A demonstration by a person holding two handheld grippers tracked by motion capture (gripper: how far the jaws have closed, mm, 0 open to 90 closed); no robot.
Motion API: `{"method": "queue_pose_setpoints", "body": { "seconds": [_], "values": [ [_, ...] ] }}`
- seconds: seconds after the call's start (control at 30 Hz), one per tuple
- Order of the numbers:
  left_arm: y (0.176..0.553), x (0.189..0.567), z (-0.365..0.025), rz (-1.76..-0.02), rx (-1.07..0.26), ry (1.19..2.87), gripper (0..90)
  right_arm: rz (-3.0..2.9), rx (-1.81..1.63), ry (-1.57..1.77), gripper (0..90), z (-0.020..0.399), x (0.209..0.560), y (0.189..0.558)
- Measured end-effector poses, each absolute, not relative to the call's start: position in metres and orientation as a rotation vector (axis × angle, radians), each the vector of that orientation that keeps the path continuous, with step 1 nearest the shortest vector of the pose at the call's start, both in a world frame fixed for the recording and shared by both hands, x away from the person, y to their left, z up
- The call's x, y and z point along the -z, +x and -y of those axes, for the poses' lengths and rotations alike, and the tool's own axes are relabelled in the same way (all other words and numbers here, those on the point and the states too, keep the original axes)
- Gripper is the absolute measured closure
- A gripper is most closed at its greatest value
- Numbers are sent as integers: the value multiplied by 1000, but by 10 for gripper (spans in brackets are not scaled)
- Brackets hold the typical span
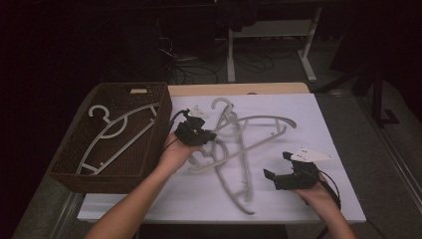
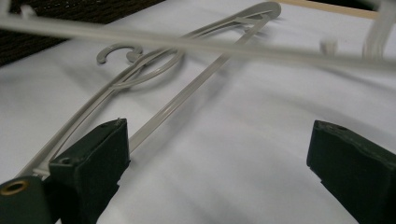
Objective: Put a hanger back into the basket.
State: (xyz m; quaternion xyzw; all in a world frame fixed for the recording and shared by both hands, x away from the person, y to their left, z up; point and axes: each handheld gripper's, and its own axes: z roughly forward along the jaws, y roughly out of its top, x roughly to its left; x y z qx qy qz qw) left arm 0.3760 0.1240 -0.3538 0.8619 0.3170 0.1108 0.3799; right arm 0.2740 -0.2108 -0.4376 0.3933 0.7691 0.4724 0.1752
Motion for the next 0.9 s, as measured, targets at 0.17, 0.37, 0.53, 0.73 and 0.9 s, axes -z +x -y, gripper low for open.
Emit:
{"method": "queue_pose_setpoints", "body": {
  "seconds": [0.17, 0.37, 0.53, 0.73, 0.9],
  "values": [
    [378, 319, -151, -792, -301, 2156, 822, -2181, -1331, 1119, 56, 212, 438, 274],
    [379, 283, -196, -796, -381, 2128, 822, -2183, -1329, 1116, 56, 211, 439, 275],
    [380, 264, -240, -832, -458, 2107, 822, -2183, -1326, 1122, 56, 211, 439, 275],
    [378, 250, -299, -897, -520, 2059, 822, -2185, -1321, 1130, 56, 210, 440, 276],
    [373, 249, -345, -965, -600, 2032, 822, -2183, -1321, 1135, 56, 211, 440, 277]
  ]
}}
